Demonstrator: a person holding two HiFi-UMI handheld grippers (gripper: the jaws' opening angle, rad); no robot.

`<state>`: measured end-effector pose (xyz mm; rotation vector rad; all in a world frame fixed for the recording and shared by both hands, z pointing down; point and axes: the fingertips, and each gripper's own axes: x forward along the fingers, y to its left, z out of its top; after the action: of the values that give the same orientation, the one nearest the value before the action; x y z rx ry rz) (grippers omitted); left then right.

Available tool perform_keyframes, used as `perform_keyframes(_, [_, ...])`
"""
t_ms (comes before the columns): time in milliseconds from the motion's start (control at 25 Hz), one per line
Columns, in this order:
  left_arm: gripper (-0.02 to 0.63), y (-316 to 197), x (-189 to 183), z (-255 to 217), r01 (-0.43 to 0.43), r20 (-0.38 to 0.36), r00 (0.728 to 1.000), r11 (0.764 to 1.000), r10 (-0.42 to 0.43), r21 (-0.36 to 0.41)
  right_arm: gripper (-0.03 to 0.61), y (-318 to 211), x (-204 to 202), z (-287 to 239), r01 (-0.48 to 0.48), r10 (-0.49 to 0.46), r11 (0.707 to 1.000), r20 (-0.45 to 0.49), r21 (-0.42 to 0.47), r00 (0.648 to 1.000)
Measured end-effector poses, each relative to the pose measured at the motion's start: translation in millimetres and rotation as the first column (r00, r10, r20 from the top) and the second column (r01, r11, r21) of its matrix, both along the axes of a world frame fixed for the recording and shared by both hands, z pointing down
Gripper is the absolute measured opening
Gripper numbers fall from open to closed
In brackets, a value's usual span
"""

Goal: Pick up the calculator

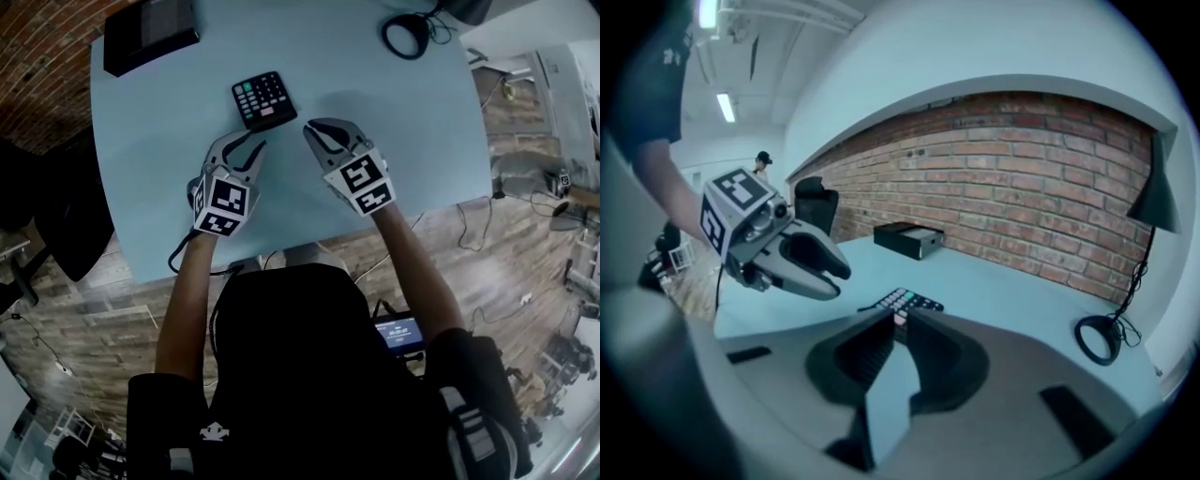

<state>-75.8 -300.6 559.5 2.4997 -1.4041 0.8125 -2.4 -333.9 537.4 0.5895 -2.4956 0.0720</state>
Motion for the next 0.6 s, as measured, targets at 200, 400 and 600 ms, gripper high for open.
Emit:
perform_keyframes(200, [0.17,-5.3,9.5,24.7,-0.049,0.107,0.993,0.998,0.054,-0.045,0.043,-4.5,0.8,22.2,0.067,-0.065,0.997,-0.065,0.034,0.996])
perform_keyframes(400, [0.221,-12.9,8.0,46.2,-0.09,0.255,0.962,0.994,0.102,-0.058,0.103,-12.1,-2.8,45.1,0.116,-0.107,0.992,-0.141,0.055,0.984])
perform_keyframes(600, [0.232,-27.8,9.0,69.9,-0.117,0.363,0.922,0.991,0.134,-0.07,0.103,-16.5,0.0,66.7,0.158,-0.139,0.985,-0.227,0.071,0.964])
